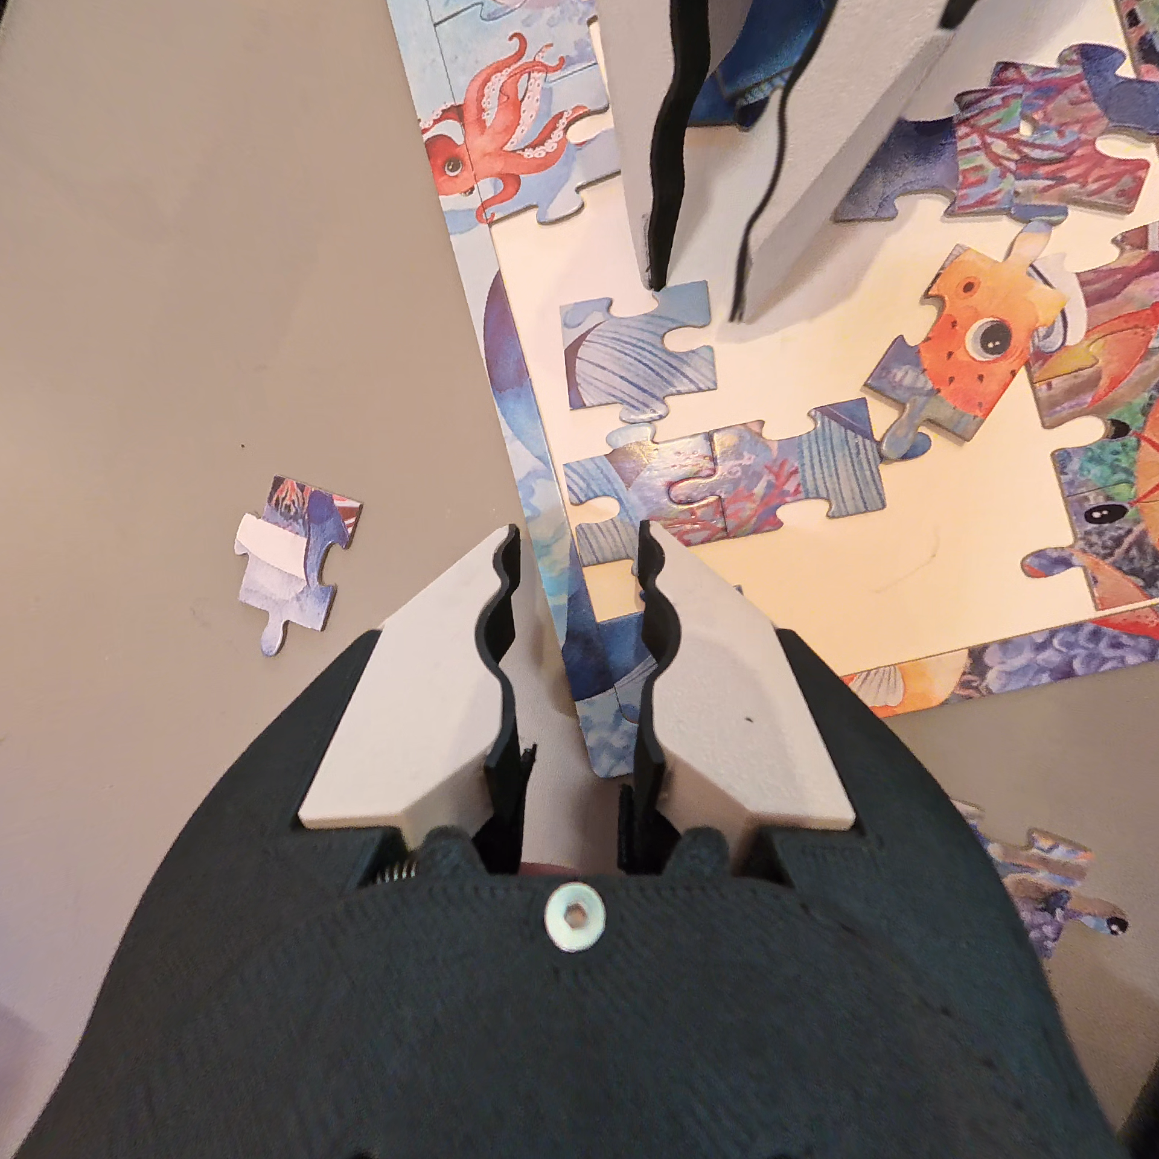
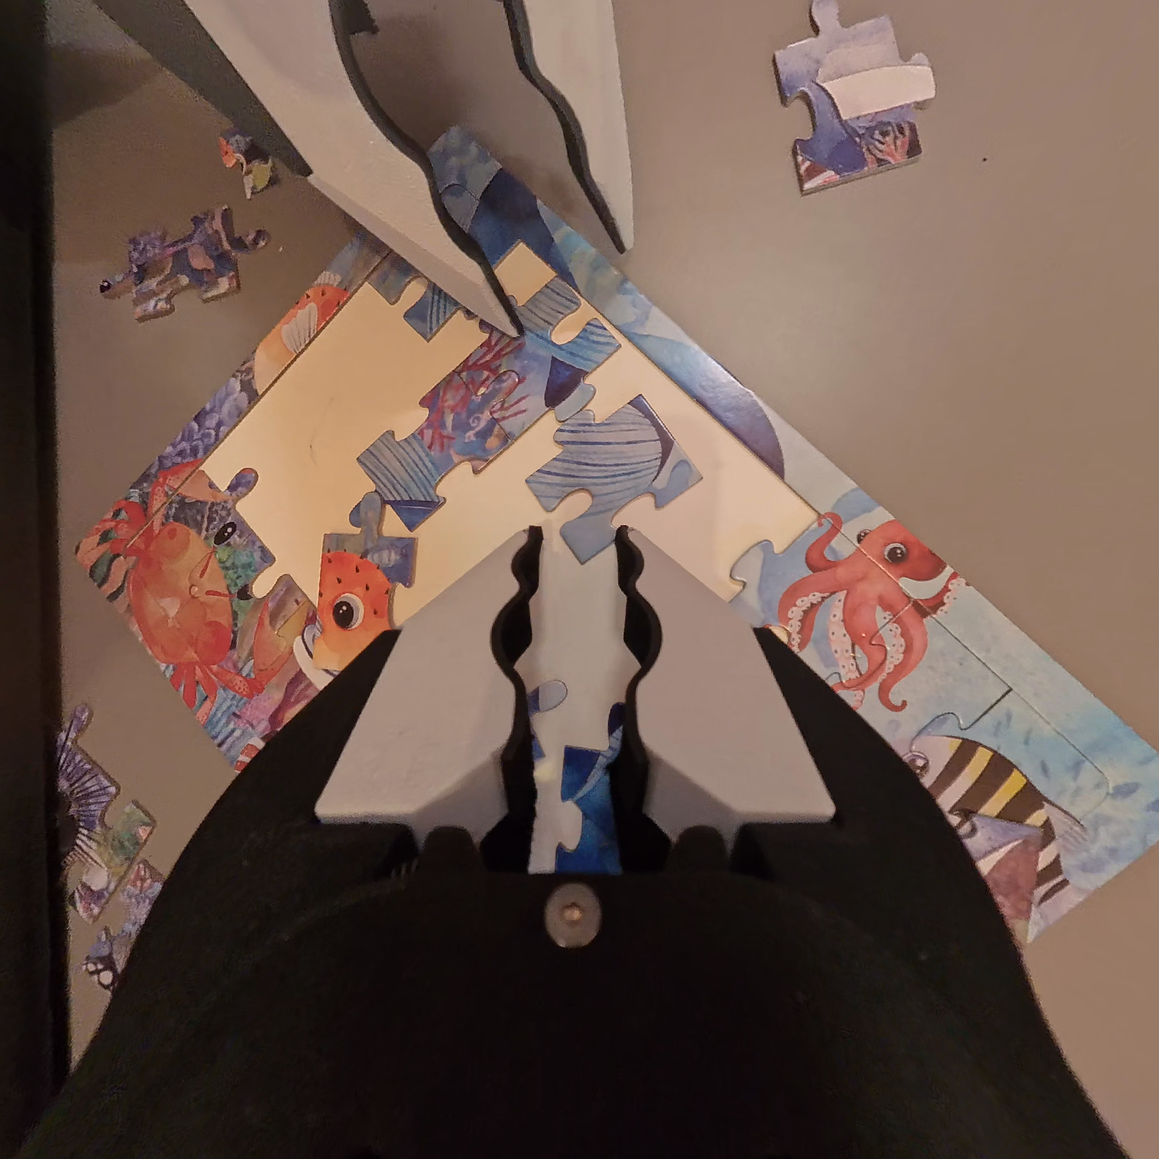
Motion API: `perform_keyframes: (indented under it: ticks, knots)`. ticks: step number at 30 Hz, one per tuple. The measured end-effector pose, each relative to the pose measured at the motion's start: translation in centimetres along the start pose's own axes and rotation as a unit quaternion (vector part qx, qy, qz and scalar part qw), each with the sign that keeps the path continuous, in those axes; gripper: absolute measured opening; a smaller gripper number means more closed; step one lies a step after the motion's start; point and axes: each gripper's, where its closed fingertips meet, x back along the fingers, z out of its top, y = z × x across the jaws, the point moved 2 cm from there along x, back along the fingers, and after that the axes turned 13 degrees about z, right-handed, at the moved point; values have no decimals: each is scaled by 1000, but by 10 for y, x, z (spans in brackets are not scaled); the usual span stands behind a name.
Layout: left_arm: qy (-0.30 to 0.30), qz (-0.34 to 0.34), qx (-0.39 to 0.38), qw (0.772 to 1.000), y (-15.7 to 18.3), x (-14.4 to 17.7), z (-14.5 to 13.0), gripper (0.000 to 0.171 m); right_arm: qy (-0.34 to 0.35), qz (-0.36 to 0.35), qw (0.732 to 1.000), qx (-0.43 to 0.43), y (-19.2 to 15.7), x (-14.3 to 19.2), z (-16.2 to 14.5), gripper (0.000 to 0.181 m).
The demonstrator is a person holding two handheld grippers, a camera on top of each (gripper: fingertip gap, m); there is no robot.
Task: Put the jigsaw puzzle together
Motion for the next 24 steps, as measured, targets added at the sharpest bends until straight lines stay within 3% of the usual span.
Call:
perform_keyframes:
  ticks: [7, 12, 18, 24]
  knots:
    - [8, -5, 0, 1000, 2, 0, 1, 33, -8, -25, 1000, 12, 4, 0, 0, 12]
    - [11, -18, -2, 1000, 6, 3, 1, 37, -10, -22, 1000, 18, 0, -1, 2, 16]
    - [27, -64, -18, 997, 26, 11, 5, 57, -10, -13, 1000, 11, -1, -2, 1, 25]
    - [18, -60, -30, 998, 29, 5, 4, 58, -15, -20, 1000, 17, 0, -2, 1, 14]
